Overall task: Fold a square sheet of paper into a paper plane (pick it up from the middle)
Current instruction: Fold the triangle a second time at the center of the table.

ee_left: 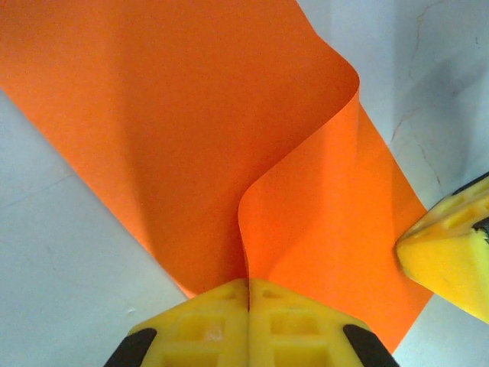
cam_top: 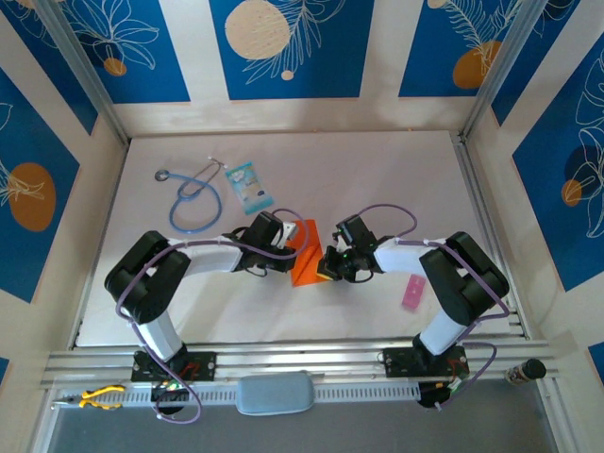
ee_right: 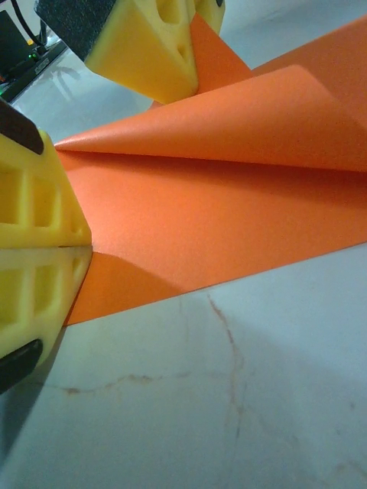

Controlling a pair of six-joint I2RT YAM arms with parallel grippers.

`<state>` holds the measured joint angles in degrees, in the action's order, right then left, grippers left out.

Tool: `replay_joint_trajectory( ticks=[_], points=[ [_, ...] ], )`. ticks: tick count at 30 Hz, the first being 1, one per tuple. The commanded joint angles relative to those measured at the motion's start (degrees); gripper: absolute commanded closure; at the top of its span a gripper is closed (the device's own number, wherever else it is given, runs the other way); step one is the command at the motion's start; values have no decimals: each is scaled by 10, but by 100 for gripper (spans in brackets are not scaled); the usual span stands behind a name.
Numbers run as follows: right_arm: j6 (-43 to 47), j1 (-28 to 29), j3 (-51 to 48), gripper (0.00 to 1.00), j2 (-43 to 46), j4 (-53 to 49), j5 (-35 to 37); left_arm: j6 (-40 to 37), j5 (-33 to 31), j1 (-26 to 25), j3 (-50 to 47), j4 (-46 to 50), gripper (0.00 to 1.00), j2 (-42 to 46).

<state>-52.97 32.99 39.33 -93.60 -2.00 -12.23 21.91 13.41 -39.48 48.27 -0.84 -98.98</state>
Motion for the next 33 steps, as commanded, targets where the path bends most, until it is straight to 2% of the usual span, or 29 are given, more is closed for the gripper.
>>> replay_joint_trajectory(
  ticks=[1,33],
  points=[
    [8,3,-2,99,-19,-49,10,-16,-9,8,9,12,99,-14],
    [16,3,4,99,-23,-63,13,-27,17,8,3,-14,98,6]
  ],
)
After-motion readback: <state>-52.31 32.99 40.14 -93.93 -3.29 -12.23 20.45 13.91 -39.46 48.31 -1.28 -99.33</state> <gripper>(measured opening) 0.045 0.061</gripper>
